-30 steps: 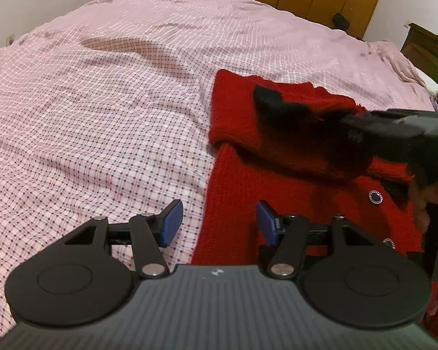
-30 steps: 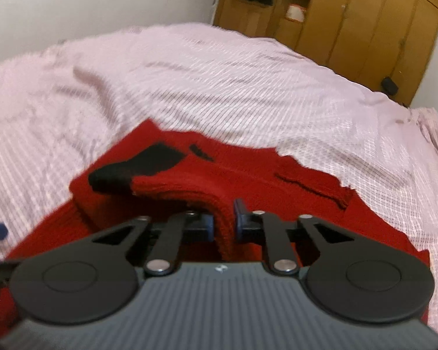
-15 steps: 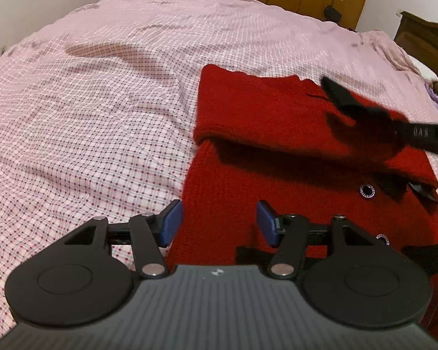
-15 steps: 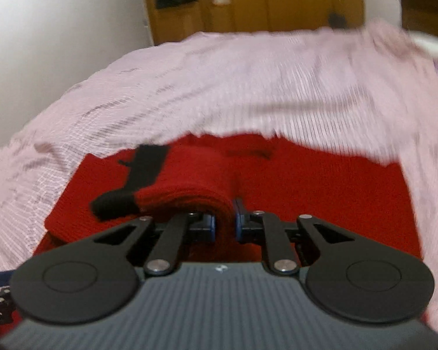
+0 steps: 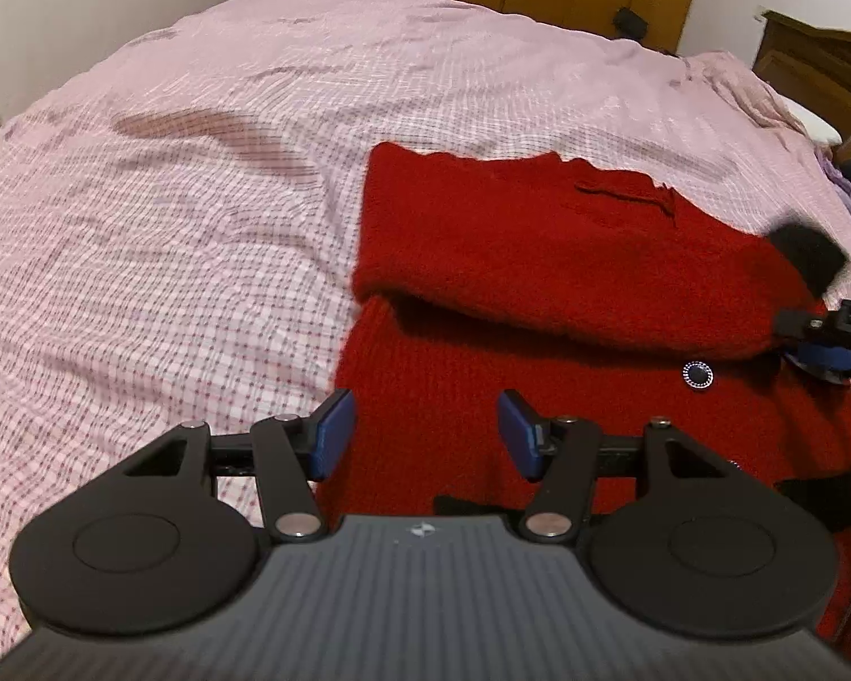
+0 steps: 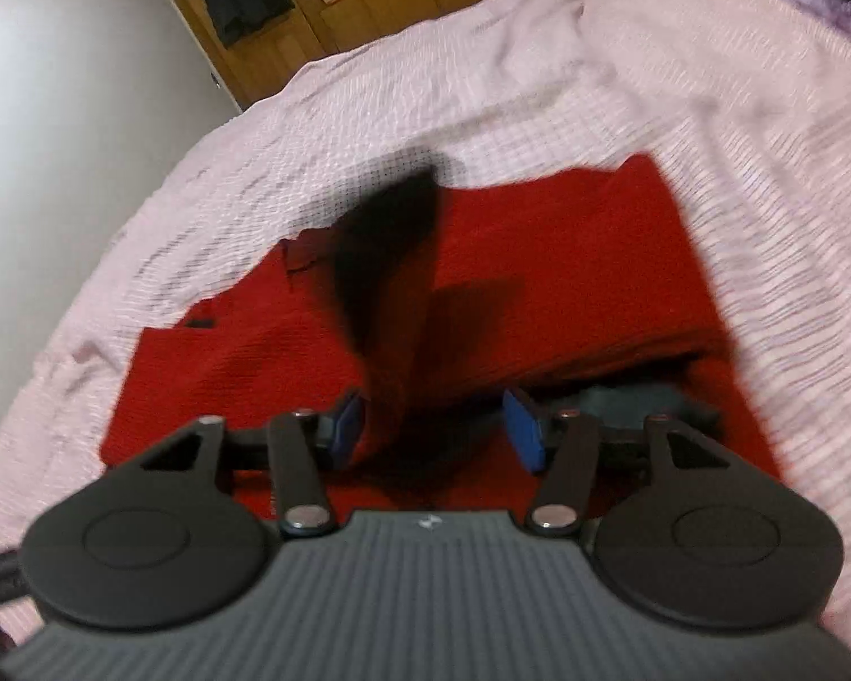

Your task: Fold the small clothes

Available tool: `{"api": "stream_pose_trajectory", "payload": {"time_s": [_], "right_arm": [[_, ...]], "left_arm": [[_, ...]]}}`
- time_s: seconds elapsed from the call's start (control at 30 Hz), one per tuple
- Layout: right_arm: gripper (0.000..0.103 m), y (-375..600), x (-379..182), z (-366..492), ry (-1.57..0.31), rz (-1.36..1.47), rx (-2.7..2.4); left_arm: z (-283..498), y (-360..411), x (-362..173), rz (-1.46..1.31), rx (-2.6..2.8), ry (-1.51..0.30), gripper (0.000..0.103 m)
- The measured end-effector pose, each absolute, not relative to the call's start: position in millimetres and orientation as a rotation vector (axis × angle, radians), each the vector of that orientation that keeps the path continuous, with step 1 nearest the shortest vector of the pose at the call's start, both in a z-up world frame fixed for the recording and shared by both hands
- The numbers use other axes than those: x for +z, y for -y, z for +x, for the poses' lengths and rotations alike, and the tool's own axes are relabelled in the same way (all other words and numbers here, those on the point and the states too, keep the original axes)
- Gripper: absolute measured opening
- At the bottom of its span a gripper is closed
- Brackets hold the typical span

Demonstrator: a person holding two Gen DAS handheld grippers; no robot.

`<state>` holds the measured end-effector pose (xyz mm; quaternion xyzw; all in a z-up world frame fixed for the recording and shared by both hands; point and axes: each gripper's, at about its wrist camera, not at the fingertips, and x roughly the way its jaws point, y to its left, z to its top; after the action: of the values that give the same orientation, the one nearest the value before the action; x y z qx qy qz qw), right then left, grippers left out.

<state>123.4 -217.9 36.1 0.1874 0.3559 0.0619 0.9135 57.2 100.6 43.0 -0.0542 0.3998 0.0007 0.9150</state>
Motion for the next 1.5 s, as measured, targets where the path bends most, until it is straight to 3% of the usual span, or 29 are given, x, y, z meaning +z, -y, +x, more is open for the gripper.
{"api": "stream_pose_trajectory", "payload": {"time_s": [0.27,0.53,0.57,0.6,0.63,0.87,1.1,1.17,1.3,1.37,1.5], "right_arm": [[0.058,240,52,140,-0.677,0.302,0.098],[0.056,236,18,191,-0.779,0.300,0.103],[0.051,234,19,192,-0.784,0.288,0.127],[0.039,230,22,194,-0.783,0.263,0.163],[0.013,228,25,194,-0.773,0.255,0.195],[0.013,236,72,187,-0.542,0.171,0.104],[0.015,232,12,222,-0.735,0.112,0.024],[0.016,235,2,220,-0.715,0.122,0.026],[0.021,236,13,215,-0.720,0.151,0.020],[0.032,241,22,211,-0.718,0.157,0.016],[0.032,248,45,190,-0.692,0.159,0.039]], "left_arm": [[86,-81,42,-0.093,-0.065,-0.836,0.063],[113,-74,27,0.020,-0.023,-0.826,0.063],[115,-75,25,0.024,-0.025,-0.823,0.063],[115,-77,23,0.020,-0.032,-0.812,0.063],[115,-79,22,0.009,-0.041,-0.793,0.063],[122,-83,18,-0.031,-0.092,-0.736,0.063],[137,-66,0,0.041,-0.084,-0.743,0.063],[140,-67,-1,0.041,-0.086,-0.746,0.063],[141,-69,0,0.034,-0.093,-0.754,0.063],[137,-69,4,0.040,-0.094,-0.761,0.063],[124,-69,18,0.037,-0.098,-0.768,0.063]]}}
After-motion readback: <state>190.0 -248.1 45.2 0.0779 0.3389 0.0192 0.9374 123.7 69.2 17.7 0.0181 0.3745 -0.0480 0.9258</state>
